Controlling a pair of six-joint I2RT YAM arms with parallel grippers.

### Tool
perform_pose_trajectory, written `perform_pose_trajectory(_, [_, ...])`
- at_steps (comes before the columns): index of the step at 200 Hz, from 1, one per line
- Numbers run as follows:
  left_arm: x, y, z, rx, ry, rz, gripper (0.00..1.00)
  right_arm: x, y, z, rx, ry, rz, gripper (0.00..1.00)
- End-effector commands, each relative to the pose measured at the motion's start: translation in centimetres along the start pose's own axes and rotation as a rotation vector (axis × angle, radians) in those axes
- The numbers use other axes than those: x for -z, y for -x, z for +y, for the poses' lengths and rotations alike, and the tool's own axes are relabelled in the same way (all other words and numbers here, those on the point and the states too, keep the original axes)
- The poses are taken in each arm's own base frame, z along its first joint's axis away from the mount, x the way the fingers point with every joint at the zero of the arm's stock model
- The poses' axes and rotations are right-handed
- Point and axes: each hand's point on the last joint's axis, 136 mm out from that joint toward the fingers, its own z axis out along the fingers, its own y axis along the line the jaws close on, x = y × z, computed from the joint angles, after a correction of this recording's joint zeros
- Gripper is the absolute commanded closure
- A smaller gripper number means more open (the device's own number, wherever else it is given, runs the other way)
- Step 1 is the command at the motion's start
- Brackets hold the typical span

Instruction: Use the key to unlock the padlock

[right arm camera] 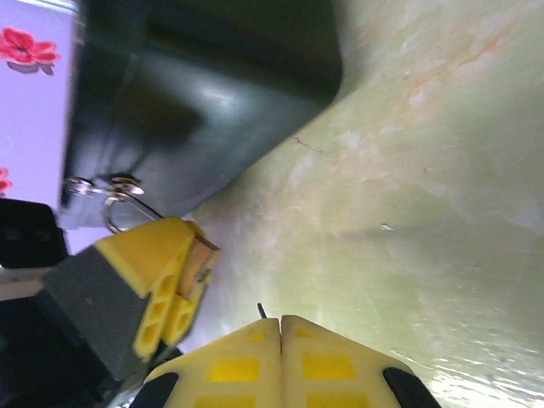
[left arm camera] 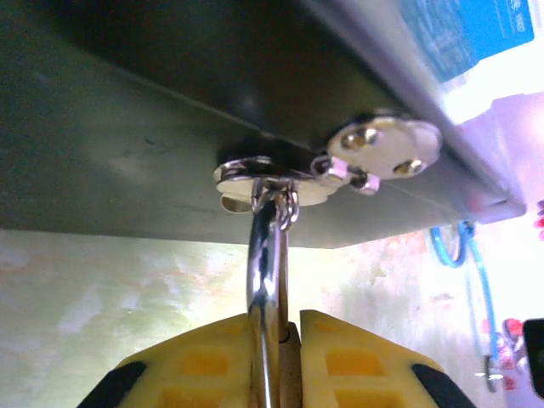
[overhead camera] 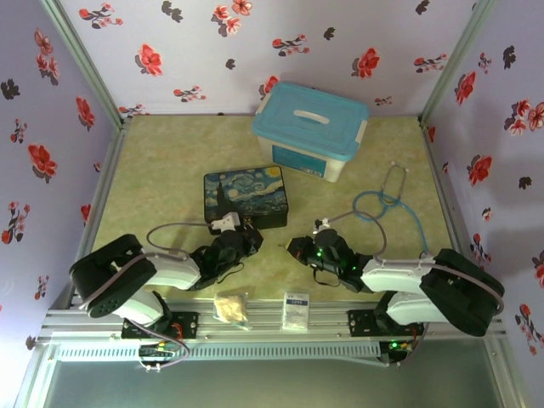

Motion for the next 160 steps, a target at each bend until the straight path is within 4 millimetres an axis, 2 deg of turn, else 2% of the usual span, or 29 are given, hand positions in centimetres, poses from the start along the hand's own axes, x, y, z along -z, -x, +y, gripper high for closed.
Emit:
perform_pose_trajectory(1, [0.1,1.6,-3.7,0.145,-0.182,-0.068,0.97,0.2,1.7,1.9,-0.08,0.092,-0.116,1.0])
perform_pose_trajectory(32, [-0.6,1.3,-3.9,0.206,-0.202,-0.064,0.97,0.7,2.8,2.0,-0.135,0.12,-0.205,1.0])
perform_pose_trajectory(62, [-0.9,1.4,-4.2,0.268,-0.235,-0.072,0.98,0.2,2.7,1.1,-0.171,0.094,-0.221,1.0])
perform_pose_trajectory(111, [-0.6,2.0,-6.0,0.291,-0.303,-0.077,0.98,-1.8,1.8,4.2,-0.174,0.23,-0.183,1.0])
perform_pose_trajectory(130, [-0.6,2.2,-6.0,0.314,-0.31,-0.076,0.98,-2.0,1.6,5.0,-0.176,0.299,-0.197,1.0])
perform_pose_trajectory(160, [-0.4,2.7,-5.4,0.332,-0.306,-0.096,1.0,-2.1,1.7,3.5,-0.209,0.291,-0.233,1.0])
